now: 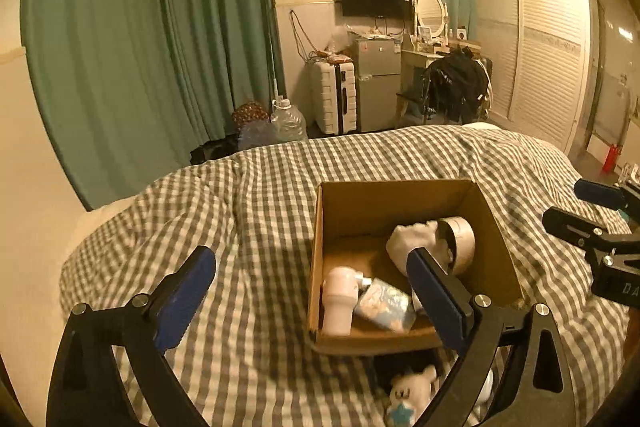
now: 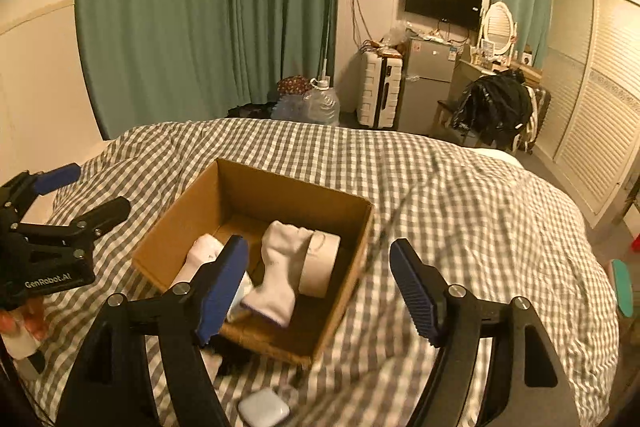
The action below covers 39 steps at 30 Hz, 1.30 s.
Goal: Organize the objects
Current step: 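Carry the bottle and socks over the box and release both inside, then grasp the white bear figurine with the left gripper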
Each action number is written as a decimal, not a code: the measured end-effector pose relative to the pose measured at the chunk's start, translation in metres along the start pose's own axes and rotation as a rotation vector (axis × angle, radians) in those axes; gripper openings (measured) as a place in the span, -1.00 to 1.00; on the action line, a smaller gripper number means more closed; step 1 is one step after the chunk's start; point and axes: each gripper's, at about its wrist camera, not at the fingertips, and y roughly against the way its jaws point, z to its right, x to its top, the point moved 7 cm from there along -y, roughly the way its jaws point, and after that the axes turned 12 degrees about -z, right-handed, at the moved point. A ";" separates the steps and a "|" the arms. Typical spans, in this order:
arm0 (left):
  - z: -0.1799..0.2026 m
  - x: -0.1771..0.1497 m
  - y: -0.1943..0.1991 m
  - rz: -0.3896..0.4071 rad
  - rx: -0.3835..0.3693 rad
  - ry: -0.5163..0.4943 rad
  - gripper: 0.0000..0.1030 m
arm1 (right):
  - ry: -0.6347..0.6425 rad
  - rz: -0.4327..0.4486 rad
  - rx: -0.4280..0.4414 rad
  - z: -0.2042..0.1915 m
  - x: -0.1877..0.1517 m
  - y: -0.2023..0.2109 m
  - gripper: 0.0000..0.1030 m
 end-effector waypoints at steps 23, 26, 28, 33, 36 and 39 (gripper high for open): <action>0.038 -0.130 -0.055 -0.221 0.029 -0.028 0.95 | 0.030 -0.246 0.055 -0.030 -0.133 -0.059 0.42; 0.050 -0.141 -0.067 -0.265 -0.004 -0.055 0.95 | 0.026 -0.260 0.051 -0.030 -0.134 -0.064 0.42; 0.056 -0.145 -0.072 -0.274 -0.016 -0.070 0.95 | 0.018 -0.265 0.053 -0.029 -0.135 -0.065 0.42; 0.067 -0.150 -0.077 -0.271 -0.088 -0.073 0.95 | -0.005 -0.270 0.064 -0.025 -0.135 -0.067 0.42; 0.073 -0.152 -0.080 -0.284 -0.126 -0.076 0.95 | -0.022 -0.268 0.067 -0.022 -0.134 -0.067 0.42; 0.084 -0.153 -0.088 -0.296 -0.180 -0.085 0.95 | -0.028 -0.265 0.068 -0.021 -0.134 -0.067 0.42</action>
